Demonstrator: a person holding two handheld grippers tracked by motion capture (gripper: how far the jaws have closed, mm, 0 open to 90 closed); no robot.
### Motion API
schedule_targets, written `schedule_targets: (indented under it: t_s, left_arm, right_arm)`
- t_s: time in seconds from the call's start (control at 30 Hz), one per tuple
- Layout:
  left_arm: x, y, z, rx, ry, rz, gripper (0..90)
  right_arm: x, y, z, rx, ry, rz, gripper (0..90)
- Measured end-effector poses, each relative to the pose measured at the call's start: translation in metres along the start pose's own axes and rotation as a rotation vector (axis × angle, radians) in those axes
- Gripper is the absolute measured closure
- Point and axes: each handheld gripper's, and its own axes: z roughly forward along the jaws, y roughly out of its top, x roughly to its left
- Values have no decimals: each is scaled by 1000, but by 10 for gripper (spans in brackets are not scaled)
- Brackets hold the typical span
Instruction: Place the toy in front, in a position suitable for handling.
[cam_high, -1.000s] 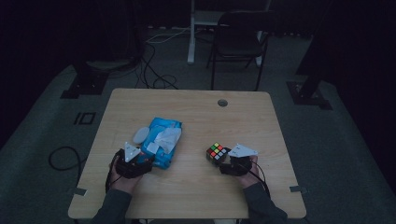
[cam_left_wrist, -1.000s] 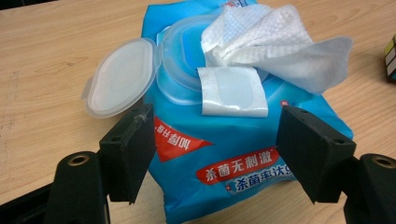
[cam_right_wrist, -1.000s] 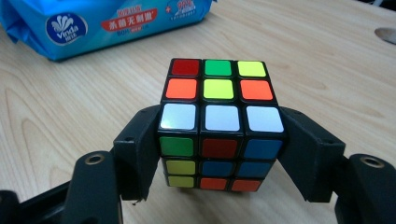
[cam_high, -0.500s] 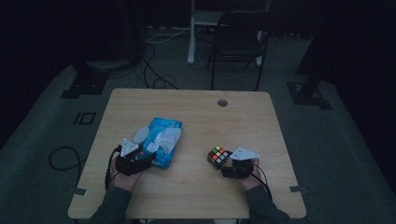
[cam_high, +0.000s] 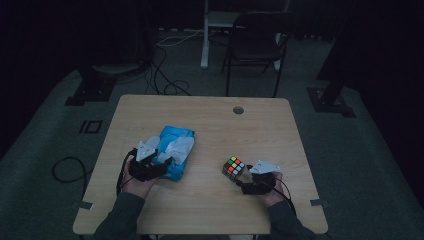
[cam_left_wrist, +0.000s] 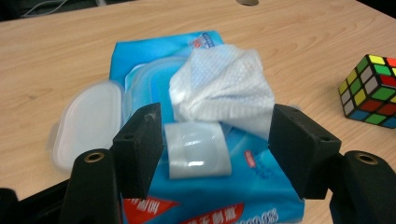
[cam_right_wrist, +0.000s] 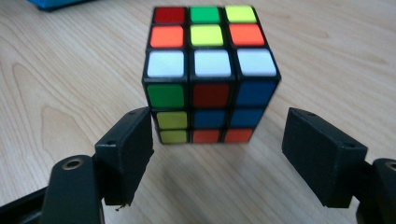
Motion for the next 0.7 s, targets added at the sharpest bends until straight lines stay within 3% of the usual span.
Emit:
schedule_targets:
  t_s: [0.23, 0.7]
  left_arm:
    - [-5, 11, 9, 3, -5, 32, 345]
    - [-6, 25, 25, 1, -10, 54, 337]
  right_arm:
    - [-6, -6, -3, 13, -4, 16, 252]
    - [-18, -13, -4, 66, -5, 16, 259]
